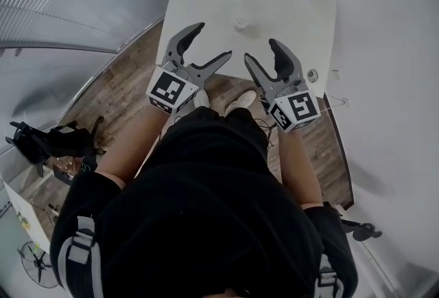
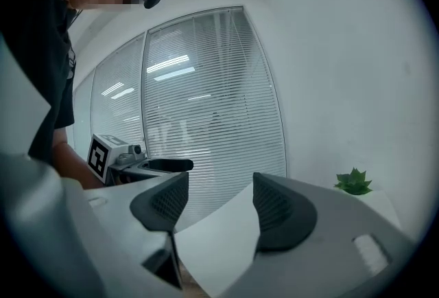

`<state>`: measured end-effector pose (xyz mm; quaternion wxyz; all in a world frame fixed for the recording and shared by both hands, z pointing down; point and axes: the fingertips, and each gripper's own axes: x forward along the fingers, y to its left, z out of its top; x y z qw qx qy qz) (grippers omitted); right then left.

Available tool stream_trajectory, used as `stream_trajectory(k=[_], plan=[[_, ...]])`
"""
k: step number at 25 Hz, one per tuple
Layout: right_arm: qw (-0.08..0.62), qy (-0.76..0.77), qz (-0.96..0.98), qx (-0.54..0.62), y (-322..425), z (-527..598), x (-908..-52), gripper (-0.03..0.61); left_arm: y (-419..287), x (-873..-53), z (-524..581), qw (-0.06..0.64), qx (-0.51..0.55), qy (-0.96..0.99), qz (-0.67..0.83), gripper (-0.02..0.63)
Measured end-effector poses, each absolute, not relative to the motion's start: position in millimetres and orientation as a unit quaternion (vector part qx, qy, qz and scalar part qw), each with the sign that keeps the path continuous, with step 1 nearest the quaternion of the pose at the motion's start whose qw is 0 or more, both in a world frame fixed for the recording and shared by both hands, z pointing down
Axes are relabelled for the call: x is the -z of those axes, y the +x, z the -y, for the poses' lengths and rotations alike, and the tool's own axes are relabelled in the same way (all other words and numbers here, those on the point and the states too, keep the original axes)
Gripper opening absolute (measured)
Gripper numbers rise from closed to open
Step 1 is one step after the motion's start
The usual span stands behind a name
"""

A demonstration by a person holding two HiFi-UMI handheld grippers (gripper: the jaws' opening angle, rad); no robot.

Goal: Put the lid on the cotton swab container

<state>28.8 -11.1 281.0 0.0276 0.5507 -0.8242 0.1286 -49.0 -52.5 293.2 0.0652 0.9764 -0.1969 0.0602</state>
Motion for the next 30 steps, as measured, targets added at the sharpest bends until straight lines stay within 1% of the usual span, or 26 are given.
stream_trajectory(k=[10, 16, 21, 23, 30], plan=[[0.043, 0.521, 0.844, -0.119, 88, 62, -331, 0.298, -4, -340, 87, 0.062, -0.070, 0.967, 0.238, 0.350], [0.068, 0.488, 0.860, -0.136, 116, 91, -375, 0.298, 23, -380, 102, 0.067, -0.090, 0.954, 0.279, 0.350], [0.090, 0.465, 0.868, -0.150, 125, 106, -409, 0.297, 35, -422, 109, 0.078, -0.112, 0.945, 0.298, 0.350], [0.095, 0.459, 0.870, -0.152, 127, 114, -420, 0.282, 38, -442, 112, 0.085, -0.123, 0.941, 0.304, 0.350], [0.113, 0.439, 0.877, -0.159, 133, 135, -454, 0.282, 50, -506, 121, 0.104, -0.156, 0.933, 0.307, 0.350]])
